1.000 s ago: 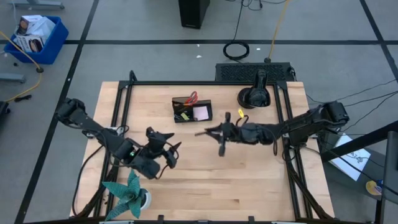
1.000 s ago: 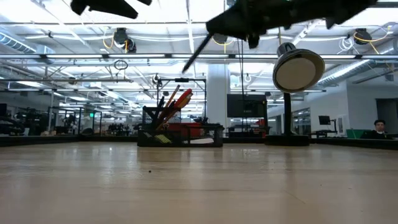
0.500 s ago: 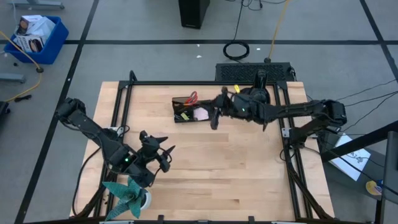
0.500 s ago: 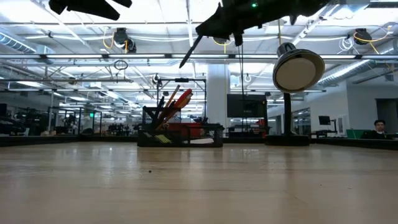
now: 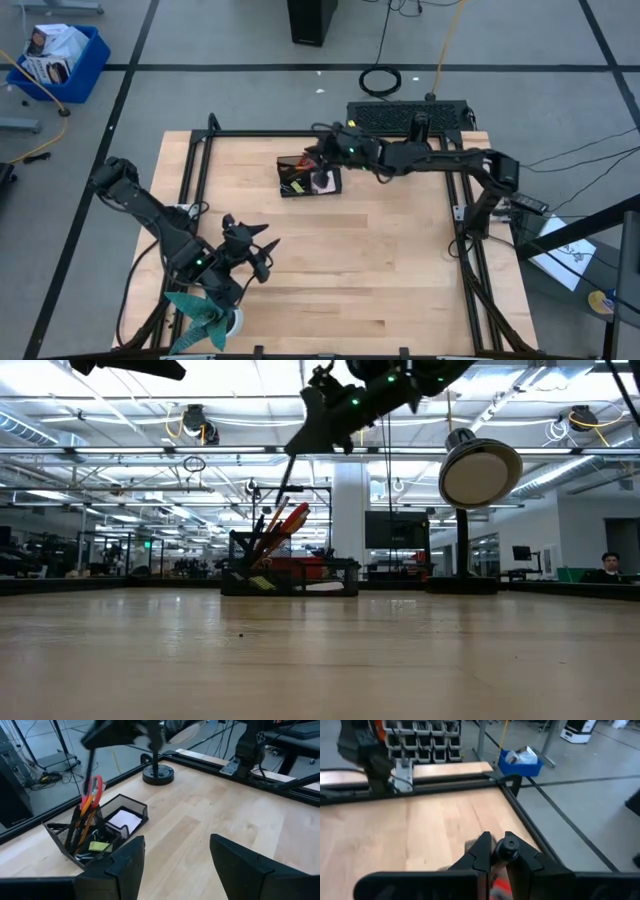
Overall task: Pick and place office supplies into organizer
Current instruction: Put the black pen into the black desk organizer, then return to Home Position
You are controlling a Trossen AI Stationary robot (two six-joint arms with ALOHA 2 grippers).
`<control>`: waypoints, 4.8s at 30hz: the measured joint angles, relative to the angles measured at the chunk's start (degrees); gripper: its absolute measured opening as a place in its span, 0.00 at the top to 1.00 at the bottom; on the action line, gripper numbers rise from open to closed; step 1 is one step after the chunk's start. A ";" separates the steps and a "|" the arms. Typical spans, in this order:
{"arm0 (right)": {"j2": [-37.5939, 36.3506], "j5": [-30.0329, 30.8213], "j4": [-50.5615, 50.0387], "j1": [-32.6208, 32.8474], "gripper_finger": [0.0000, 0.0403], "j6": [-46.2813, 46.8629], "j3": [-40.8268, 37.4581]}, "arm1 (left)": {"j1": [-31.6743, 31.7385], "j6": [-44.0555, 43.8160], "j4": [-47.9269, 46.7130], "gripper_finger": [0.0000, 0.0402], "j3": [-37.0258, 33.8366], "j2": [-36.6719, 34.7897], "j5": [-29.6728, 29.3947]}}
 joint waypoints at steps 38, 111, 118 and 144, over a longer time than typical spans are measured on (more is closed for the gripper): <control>22.45 -16.09 -2.12 -7.53 0.87 1.98 14.91 | -1.41 -3.31 4.48 0.43 -4.39 0.52 -1.19; -42.47 2.79 46.55 31.29 0.68 7.18 -72.14 | 17.50 57.75 99.20 0.43 -48.97 -0.56 33.46; -45.03 0.61 50.80 32.13 0.68 5.37 -75.63 | 17.45 60.19 110.24 0.43 -57.42 -2.03 41.70; -52.67 -2.75 43.07 23.01 0.68 3.81 -75.85 | 32.93 60.65 109.41 0.43 -59.95 -5.06 57.18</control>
